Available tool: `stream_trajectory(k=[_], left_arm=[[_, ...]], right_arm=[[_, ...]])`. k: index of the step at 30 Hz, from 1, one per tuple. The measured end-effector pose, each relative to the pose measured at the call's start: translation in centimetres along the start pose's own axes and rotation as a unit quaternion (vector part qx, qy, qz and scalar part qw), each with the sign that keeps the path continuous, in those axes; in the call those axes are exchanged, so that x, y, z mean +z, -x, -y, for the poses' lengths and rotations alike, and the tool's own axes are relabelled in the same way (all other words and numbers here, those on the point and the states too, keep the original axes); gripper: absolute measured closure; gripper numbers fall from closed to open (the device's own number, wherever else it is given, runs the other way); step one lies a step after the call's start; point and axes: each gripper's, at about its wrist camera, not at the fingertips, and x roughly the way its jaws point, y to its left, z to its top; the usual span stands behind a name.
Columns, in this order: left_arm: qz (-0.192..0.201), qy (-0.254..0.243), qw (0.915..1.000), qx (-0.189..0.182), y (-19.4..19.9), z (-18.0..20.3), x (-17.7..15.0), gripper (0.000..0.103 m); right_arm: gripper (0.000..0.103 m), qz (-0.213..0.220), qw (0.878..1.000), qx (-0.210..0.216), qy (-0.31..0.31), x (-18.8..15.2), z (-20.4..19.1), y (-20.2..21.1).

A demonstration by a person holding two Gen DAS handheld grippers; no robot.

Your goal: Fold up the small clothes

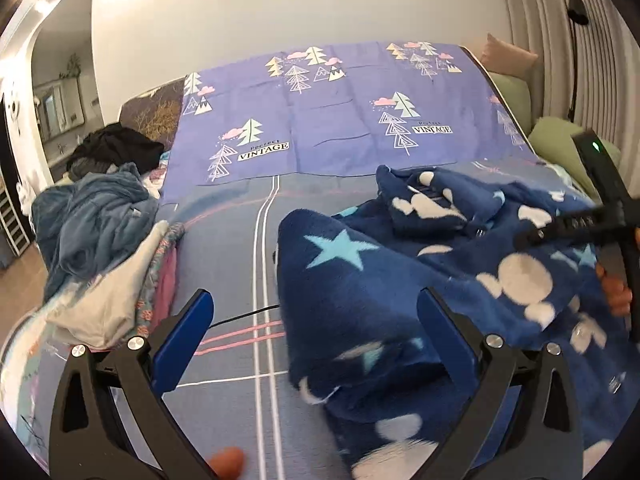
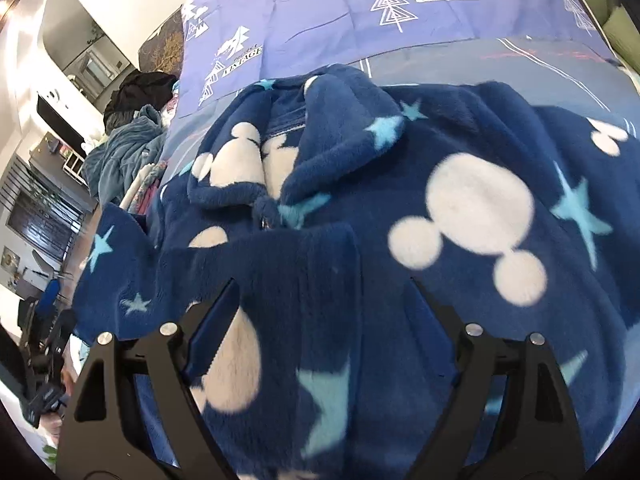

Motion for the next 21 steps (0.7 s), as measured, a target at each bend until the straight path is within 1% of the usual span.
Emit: stream_trajectory(k=[3, 4, 7, 9, 11, 12, 15, 17, 21], left_arm=[[-0.008, -0.029, 0.9992, -0.027, -0.2, 0.5, -0.8, 0.001], [-0.014, -0.043, 0.9986, -0.027, -0.5, 0.9, -1.0, 0.001], [-0.033, -0.063, 0.9974, -0.009, -1.6, 1.5, -1.6, 0.001], [-0.041, -0.07, 0.9967, -0.008, -1.9, 1.5, -2.0, 0.001], [-0.043, -0.075, 0.9962, -0.012, -1.6, 1.3, -2.1, 0.001], [-0.042, -0.079, 0.9959, -0.014, -1.3, 1.1, -2.2, 0.001], [-0.034, -0.086, 0.9956, -0.012, -0.4, 0.4, -2.5, 0.001], [-0.033, -0.08, 0.9961, -0.014, -0.2, -0.3, -2.8, 0.001], [-0.053, -0.071, 0.9961, -0.006, -1.7, -0.4, -3.2, 0.001]], right_arm=[[0.017, 0.003, 1.0, -0.008, 0.015, 0.1, -0.7, -0.5], [0.017, 0.004, 1.0, -0.009, 0.017, 0.1, -0.8, -0.6], [0.018, 0.006, 1.0, -0.005, 0.015, 0.3, -0.8, -0.7], [0.026, 0.006, 1.0, -0.002, 0.011, 0.5, -0.7, -0.7], [0.046, 0.0, 1.0, 0.0, 0.013, 0.6, -0.6, -0.7], [0.049, -0.004, 1.0, 0.004, 0.014, 0.8, -0.6, -0.8], [0.05, -0.003, 1.0, 0.001, 0.017, 0.8, -0.8, -0.7], [0.05, -0.001, 1.0, -0.006, 0.024, 0.9, -1.1, -0.8], [0.05, 0.001, 1.0, -0.01, 0.025, 0.7, -1.2, -0.8]])
